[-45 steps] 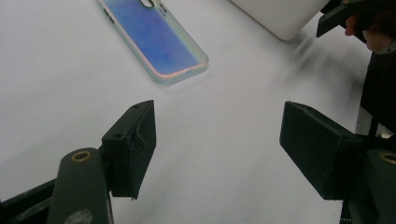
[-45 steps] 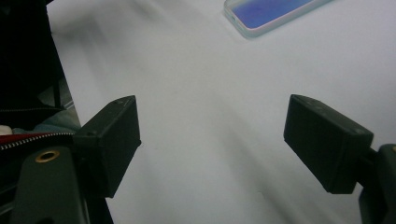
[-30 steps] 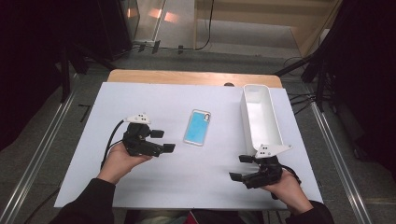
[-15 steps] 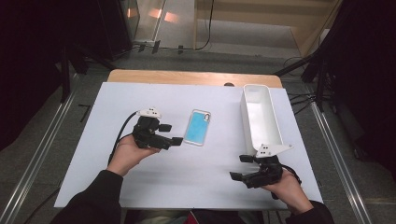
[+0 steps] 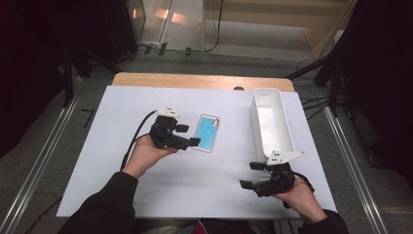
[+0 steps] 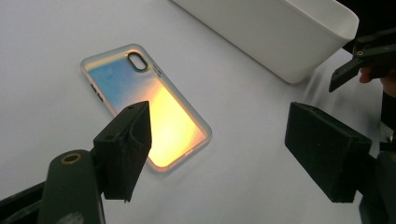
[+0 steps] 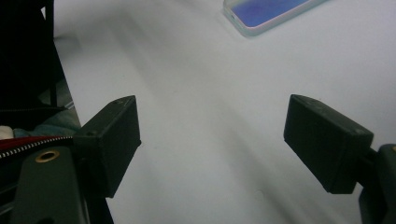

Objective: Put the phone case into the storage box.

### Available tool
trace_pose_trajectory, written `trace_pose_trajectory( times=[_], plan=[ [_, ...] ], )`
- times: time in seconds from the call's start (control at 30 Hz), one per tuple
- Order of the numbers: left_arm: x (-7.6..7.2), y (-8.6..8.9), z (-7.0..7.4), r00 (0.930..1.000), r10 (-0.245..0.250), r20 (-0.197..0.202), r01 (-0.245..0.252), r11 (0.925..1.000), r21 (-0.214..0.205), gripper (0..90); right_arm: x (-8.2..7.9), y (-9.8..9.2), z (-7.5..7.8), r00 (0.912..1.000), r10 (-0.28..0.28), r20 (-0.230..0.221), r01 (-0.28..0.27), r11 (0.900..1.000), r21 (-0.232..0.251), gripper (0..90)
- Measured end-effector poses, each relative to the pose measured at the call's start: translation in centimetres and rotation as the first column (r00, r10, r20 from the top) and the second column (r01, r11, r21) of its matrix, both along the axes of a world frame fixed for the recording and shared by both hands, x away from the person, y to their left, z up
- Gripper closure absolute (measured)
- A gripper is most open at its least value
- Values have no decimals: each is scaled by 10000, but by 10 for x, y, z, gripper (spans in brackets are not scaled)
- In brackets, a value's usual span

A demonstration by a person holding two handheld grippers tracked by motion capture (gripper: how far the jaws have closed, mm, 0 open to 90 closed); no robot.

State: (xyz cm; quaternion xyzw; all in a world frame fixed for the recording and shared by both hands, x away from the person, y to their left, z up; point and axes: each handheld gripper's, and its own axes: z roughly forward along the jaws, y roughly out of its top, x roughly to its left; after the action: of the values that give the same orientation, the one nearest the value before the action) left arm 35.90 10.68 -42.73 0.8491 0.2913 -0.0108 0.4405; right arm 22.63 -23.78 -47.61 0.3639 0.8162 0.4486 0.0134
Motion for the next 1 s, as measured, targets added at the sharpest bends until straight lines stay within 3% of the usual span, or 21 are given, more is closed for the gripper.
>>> trace_pose_trajectory(
  times=[0.5, 0.67, 0.77, 0.8, 0.83, 0.87, 0.9, 0.93, 1.0],
  plan=[
    [18, -30, -15, 9996, 269, 54, -270, 9993, 247, 230, 0, 0, 0, 10000, 40, 24, -40, 10000, -18, 173],
    [21, -32, -20, 9991, 418, 57, -420, 9988, 260, 234, 0, 1, 0, 10000, 40, 29, -40, 10000, -10, 173],
    [21, -32, -22, 9990, 447, 82, -450, 9981, 430, 283, -1, 0, 0, 10000, 60, 28, -60, 10000, -6, 173],
    [21, -31, -22, 9990, 433, 49, -435, 9983, 383, 332, -1, 0, 0, 10000, 59, 25, -59, 10000, -4, 173],
    [21, -30, -22, 9990, 436, 23, -436, 9983, 382, 495, -1, 0, 0, 10000, 64, 23, -64, 10000, -24, 173],
    [20, -30, -22, 9987, 499, 121, -505, 9975, 488, 495, -1, 0, 0, 10000, 64, 23, -64, 10000, -24, 173],
    [19, -29, -23, 9988, 470, 155, -478, 9971, 600, 660, -1, 1, 0, 10000, 70, 23, -70, 10000, -20, 173],
    [19, -29, -25, 9992, 386, 56, -389, 9975, 583, 762, -1, 1, 0, 9999, 84, 62, -84, 10000, -9, 173],
    [19, -29, -29, 9995, 300, -66, -295, 9976, 625, 814, -1, 1, 0, 9999, 85, 66, -85, 10000, -7, 173]
  ],
)
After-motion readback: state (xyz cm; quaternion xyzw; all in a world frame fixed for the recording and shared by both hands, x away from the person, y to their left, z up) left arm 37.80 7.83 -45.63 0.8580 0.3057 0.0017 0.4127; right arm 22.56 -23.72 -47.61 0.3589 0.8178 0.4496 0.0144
